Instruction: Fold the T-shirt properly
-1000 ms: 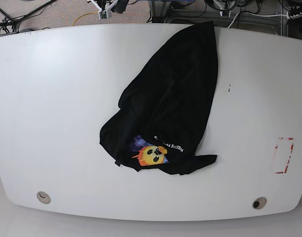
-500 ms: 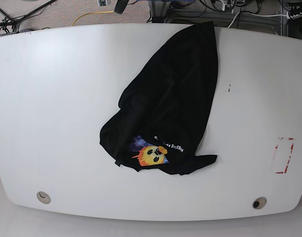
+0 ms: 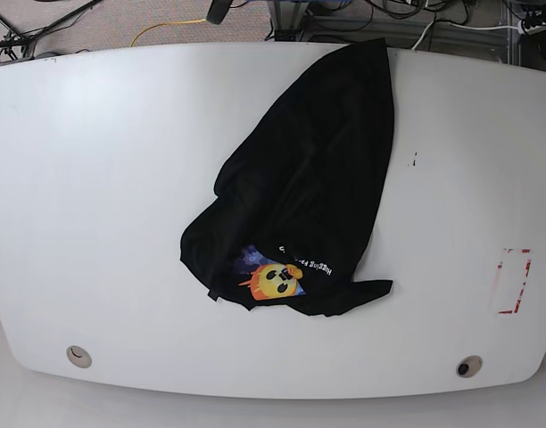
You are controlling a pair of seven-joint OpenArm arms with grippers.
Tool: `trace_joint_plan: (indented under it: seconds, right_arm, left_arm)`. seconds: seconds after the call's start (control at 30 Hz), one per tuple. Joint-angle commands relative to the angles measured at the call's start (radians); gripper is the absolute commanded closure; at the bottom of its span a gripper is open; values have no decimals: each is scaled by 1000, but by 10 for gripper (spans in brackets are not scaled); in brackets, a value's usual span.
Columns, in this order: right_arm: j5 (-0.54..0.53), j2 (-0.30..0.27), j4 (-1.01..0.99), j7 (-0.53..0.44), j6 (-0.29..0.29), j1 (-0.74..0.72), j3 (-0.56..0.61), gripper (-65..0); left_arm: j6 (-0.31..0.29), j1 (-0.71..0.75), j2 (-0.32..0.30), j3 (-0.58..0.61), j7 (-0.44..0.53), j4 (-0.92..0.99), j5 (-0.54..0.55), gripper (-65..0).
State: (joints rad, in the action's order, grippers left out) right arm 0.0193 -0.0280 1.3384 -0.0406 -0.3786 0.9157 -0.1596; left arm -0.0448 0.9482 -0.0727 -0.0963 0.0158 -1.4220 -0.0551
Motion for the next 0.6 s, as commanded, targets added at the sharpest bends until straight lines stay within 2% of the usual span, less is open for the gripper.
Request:
trace_joint_plan:
  seconds: [0.0, 0.2, 0.33, 0.57]
  right_arm:
    - [-9, -3, 66, -14, -7, 52, -4, -181]
    - [-14, -3, 207, -15, -7, 151, -4, -181]
    - [-98, -13, 313, -11, -7, 222, -4, -181]
    - [-226, -72, 496, -11, -6, 322, -5, -181]
  left_arm:
    - [3, 62, -2, -3, 13, -87, 1, -388]
    - [3, 173, -2, -24, 13, -239, 1, -388]
    - [3, 228, 0, -47, 13, -336, 2, -388]
    - [3, 294, 0, -55, 13, -501, 2, -388]
